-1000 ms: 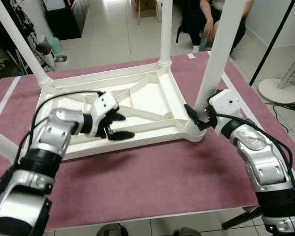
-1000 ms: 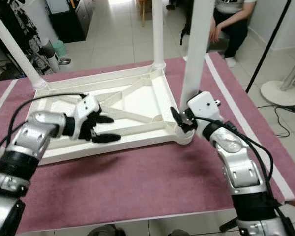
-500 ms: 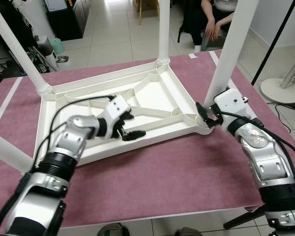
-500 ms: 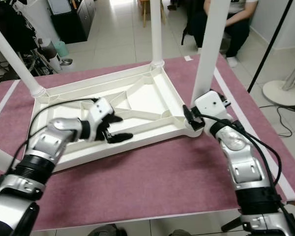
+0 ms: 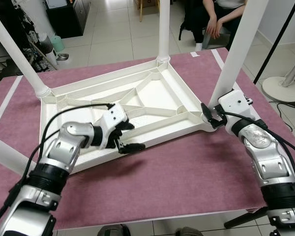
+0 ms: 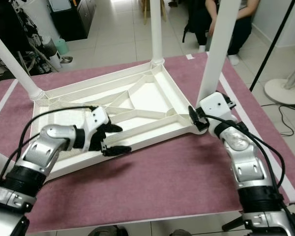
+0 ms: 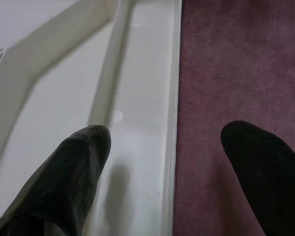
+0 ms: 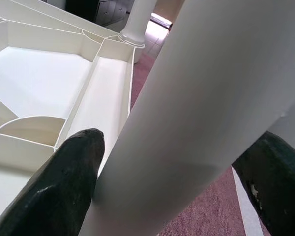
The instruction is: Building children table
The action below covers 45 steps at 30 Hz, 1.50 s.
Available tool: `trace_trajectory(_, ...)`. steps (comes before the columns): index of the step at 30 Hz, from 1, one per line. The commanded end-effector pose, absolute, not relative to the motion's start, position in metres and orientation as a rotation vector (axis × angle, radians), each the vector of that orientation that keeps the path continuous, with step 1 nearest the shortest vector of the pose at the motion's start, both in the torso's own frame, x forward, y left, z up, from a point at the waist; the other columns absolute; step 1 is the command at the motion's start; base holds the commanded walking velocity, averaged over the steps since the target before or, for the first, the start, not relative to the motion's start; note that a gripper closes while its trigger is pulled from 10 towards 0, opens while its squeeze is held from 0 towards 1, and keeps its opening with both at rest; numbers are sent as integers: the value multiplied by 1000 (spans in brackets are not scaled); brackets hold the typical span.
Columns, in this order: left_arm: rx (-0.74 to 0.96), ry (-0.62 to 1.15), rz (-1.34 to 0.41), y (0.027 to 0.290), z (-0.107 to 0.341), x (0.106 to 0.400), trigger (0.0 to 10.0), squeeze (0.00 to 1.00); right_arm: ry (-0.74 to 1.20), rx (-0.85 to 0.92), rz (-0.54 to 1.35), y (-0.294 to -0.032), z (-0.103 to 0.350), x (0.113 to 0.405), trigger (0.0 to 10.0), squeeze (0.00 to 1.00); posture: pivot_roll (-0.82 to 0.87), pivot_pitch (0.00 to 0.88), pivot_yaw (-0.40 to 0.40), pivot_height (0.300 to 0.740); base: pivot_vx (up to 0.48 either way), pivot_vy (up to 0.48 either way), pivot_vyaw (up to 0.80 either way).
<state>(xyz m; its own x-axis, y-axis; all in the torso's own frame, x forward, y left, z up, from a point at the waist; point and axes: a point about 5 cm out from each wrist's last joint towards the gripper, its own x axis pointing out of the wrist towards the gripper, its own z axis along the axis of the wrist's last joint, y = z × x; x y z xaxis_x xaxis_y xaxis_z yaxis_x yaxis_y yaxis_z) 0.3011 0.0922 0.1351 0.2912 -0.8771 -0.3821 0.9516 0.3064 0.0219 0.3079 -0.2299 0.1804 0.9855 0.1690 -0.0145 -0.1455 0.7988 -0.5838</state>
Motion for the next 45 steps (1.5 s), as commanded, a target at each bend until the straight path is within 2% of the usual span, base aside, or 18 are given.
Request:
trace_trajectory(1,267,333,-1156,93,130,306,10000,0,16,-636,107,-243,173,308,10000,0,-59,0,159,740,0,0,0)
trace_trajectory(9,285,288,-1091,87,134,316,10000,0,8,-632,125,-238,173,308,10000,0,-62,0,160,740,0,0,0)
trace_trajectory(11,410,293,-1139,89,125,310,10000,0,2,-628,132,-236,172,308,10000,0,-65,0,164,740,0,0,0)
trace_trajectory(13,444,307,-1175,91,119,303,10000,0,0,-627,132,-236,172,308,10000,0,-66,0,165,740,0,0,0)
trace_trajectory(14,445,330,-1214,93,113,293,10000,0,-1,-625,131,-236,172,308,10000,0,-65,0,165,740,0,0,0)
trace_trajectory(23,458,349,-1178,94,101,289,9725,0,-2,-622,135,-236,172,308,10000,0,-59,0,157,740,0,0,0)
trace_trajectory(24,470,352,-1162,93,98,290,8353,0,-2,-622,137,-235,171,309,10000,0,-58,0,156,740,0,0,0)
trace_trajectory(25,480,353,-1151,93,96,290,8353,0,-2,-621,139,-235,171,309,10000,0,-58,0,156,740,0,0,0)
trace_trajectory(26,474,359,-1136,94,94,290,4471,0,-4,-621,141,-234,172,310,10000,0,-59,0,154,740,0,0,0)
trace_trajectory(28,468,363,-1128,94,93,290,4471,0,-4,-621,142,-234,172,310,10000,0,-59,0,154,740,0,0,0)
trace_trajectory(29,465,363,-1125,94,93,290,3137,0,-5,-621,143,-234,172,310,10000,0,-59,0,154,740,0,0,0)
trace_trajectory(31,458,367,-1119,94,93,290,3137,0,-6,-621,143,-234,172,310,10000,0,-59,0,154,740,0,0,0)
trace_trajectory(32,456,371,-1113,95,93,290,667,0,-6,-620,143,-234,172,311,10000,0,-59,0,154,740,0,0,0)
trace_trajectory(33,452,379,-1090,95,93,292,0,0,-6,-621,143,-234,172,310,10000,0,-59,0,154,740,0,0,0)
trace_trajectory(45,444,443,-983,115,96,297,0,0,1,-616,145,-231,165,311,10000,0,-43,0,159,740,0,0,0)
